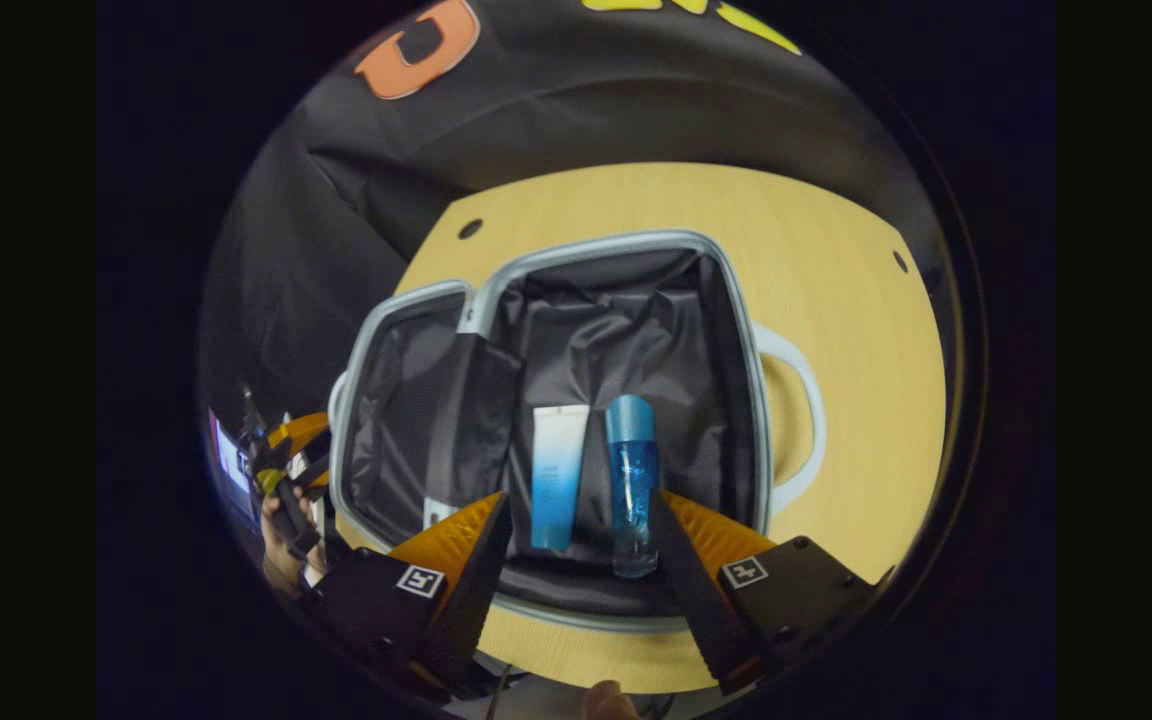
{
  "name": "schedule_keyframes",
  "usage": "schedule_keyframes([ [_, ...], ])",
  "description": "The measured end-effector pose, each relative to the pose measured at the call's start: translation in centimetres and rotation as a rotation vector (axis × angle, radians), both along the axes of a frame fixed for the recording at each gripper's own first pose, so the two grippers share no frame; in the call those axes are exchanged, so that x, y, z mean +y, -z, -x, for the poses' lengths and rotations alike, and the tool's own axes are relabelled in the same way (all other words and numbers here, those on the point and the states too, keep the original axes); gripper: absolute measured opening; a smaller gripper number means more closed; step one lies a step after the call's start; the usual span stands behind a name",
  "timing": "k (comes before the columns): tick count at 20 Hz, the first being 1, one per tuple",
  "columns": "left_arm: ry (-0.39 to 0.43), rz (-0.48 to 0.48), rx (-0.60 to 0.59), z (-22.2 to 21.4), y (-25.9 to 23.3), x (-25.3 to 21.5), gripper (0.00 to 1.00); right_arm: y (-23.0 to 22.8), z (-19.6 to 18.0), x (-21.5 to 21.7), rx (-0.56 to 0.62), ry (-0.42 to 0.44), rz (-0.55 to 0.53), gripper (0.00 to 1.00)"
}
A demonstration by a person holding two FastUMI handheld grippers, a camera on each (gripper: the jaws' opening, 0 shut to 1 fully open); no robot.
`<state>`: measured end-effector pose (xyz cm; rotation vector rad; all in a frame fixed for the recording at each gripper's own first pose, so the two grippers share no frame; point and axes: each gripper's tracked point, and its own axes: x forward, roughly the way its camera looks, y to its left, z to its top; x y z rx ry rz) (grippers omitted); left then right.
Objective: First open the suitcase, pack the skin care products into it, and then close the suitcase.
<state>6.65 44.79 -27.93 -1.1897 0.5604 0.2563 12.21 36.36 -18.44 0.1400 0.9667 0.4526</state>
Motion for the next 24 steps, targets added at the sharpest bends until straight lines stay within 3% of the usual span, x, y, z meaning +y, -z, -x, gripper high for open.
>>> schedule_keyframes([
  [2, -0.020, 0.043, -0.031, -0.7, 0.0, -0.1, 0.96, -2.6, 1.3, -1.0, -0.067, -0.012, -0.026, 0.82],
  [4, -0.018, 0.072, -0.057, -1.4, -0.1, -0.4, 0.91, -5.2, 2.6, -2.5, -0.132, 0.007, -0.066, 0.78],
  [5, -0.012, 0.069, -0.046, -1.5, 0.3, -0.4, 0.84, -6.6, 3.2, -3.7, -0.173, 0.028, -0.085, 0.78],
  [7, 0.001, 0.020, -0.002, -1.6, 1.4, -0.1, 0.82, -9.2, 4.1, -6.7, -0.259, 0.083, -0.115, 0.82],
  [8, 0.010, 0.008, 0.007, -1.7, 1.6, -0.2, 0.66, -10.1, 4.8, -8.4, -0.293, 0.102, -0.115, 0.82],
  [9, 0.006, 0.005, 0.001, -2.1, 1.3, -0.4, 0.58, -10.7, 5.5, -10.1, -0.306, 0.117, -0.112, 0.82],
  [11, -0.004, -0.003, 0.022, -2.3, 1.6, -0.4, 0.23, -11.5, 6.6, -13.3, -0.319, 0.158, -0.106, 0.82],
  [12, 0.014, -0.024, 0.037, -2.4, 1.5, -0.5, 0.26, -12.0, 6.8, -15.0, -0.336, 0.185, -0.101, 0.82],
  [17, 0.085, -0.220, 0.074, -1.9, -0.7, -0.3, 0.13, -14.9, 7.7, -21.3, -0.445, 0.299, -0.102, 0.82],
  [18, 0.092, -0.273, 0.064, -2.1, -2.0, -0.2, 0.12, -15.1, 7.8, -21.9, -0.451, 0.308, -0.105, 0.77],
  [21, 0.155, -0.422, 0.002, -2.4, -6.8, -1.3, 0.04, -15.3, 8.7, -23.0, -0.441, 0.311, -0.131, 0.82],
  [24, 0.188, -0.547, -0.008, -2.3, -12.1, -2.6, 0.03, -15.5, 8.8, -24.6, -0.458, 0.292, -0.136, 0.78],
])
